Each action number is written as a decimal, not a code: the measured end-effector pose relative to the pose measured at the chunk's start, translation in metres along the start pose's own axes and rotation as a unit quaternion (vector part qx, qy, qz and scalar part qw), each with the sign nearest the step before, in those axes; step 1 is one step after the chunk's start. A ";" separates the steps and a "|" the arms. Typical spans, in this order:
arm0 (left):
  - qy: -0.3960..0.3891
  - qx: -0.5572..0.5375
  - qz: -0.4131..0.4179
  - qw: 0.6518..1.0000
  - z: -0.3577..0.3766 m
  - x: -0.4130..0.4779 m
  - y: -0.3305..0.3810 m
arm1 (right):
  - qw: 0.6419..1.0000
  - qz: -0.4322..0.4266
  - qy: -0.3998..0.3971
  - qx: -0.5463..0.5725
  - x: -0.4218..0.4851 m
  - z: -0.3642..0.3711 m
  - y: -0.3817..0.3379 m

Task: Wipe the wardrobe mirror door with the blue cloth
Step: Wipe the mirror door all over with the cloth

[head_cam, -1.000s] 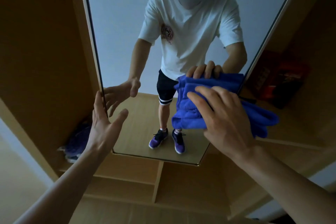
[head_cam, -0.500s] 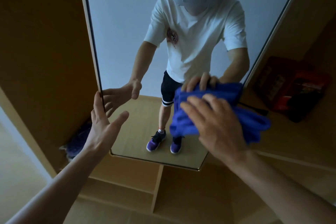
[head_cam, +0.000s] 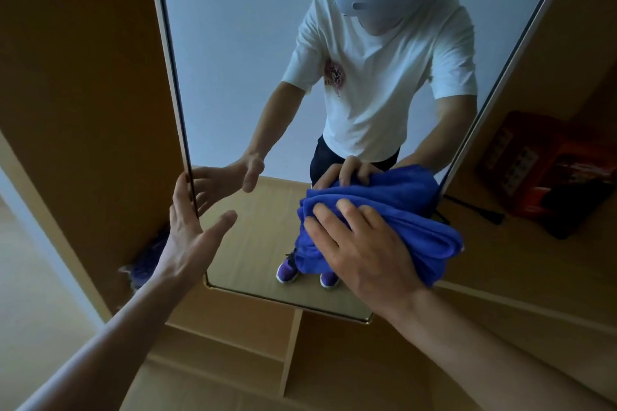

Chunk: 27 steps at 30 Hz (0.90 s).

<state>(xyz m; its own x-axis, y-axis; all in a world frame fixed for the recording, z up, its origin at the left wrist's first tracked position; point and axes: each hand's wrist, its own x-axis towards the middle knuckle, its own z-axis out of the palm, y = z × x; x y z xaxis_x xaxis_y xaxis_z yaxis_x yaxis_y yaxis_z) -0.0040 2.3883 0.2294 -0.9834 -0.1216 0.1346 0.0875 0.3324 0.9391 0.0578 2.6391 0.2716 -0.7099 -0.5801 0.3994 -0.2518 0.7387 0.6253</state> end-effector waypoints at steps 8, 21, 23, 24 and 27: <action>0.002 -0.006 0.006 1.000 0.001 0.003 -0.003 | 0.967 0.176 0.171 0.070 0.044 -0.049 0.042; -0.004 -0.023 0.020 1.000 -0.001 0.005 -0.013 | 0.988 0.071 0.100 0.089 0.025 -0.014 0.005; -0.010 -0.031 0.018 0.999 -0.002 0.004 -0.013 | 0.972 0.131 0.161 0.108 0.044 -0.040 0.028; -0.011 -0.032 0.016 0.999 -0.002 0.003 -0.013 | 0.965 0.154 0.182 0.105 0.052 -0.050 0.036; -0.010 -0.039 0.013 0.999 -0.002 0.000 -0.015 | 0.960 0.170 0.198 0.100 0.062 -0.050 0.035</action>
<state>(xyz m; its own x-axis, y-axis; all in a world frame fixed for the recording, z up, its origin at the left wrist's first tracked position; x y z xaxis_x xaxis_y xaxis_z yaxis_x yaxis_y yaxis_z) -0.0054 2.3811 0.2162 -0.9835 -0.0959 0.1534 0.1240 0.2602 0.9576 0.0380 2.6122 0.3519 -0.4768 -0.3496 0.8065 -0.1992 0.9366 0.2882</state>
